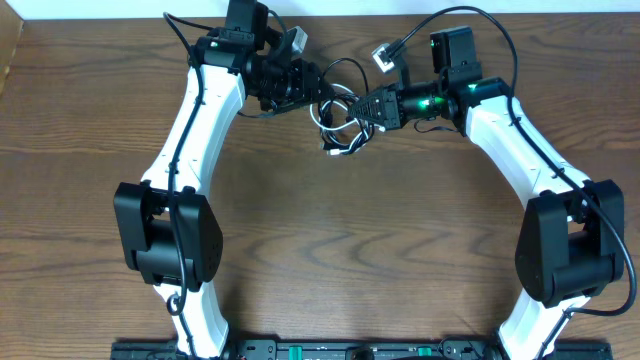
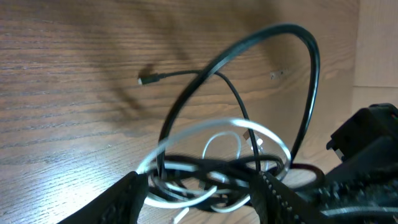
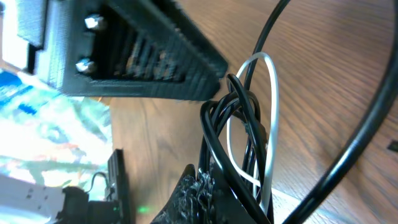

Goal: Untangle cables

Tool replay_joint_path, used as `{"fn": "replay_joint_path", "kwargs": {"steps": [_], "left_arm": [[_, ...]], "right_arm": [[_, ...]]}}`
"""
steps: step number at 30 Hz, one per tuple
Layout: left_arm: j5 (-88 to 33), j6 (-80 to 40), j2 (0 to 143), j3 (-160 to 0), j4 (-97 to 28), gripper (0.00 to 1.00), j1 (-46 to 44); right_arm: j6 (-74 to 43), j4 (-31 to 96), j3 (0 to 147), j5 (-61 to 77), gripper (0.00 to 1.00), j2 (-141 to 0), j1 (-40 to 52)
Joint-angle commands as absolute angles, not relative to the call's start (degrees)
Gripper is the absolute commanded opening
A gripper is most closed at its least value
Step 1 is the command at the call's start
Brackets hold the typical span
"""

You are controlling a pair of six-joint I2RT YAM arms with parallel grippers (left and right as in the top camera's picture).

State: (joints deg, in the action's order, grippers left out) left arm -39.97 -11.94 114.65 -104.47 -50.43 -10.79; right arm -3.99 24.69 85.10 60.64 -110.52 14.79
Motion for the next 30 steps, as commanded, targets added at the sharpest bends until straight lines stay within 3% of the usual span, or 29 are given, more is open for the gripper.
{"fn": "replay_joint_path", "kwargs": {"steps": [1, 13, 30], "left_arm": [[-39.6, -10.7, 113.5, -104.7, -50.2, 0.57, -11.0], [-39.7, -4.2, 113.5, -104.7, -50.9, 0.57, -12.6], [-39.6, -0.2, 113.5, -104.7, -50.9, 0.57, -15.4]], "right_arm": [[-1.0, 24.7, 85.3, 67.0, 0.01, -110.0, 14.0], [-1.2, 22.0, 85.4, 73.8, 0.01, -110.0, 13.3], [-24.4, -1.7, 85.4, 80.1, 0.01, -110.0, 12.7]]}}
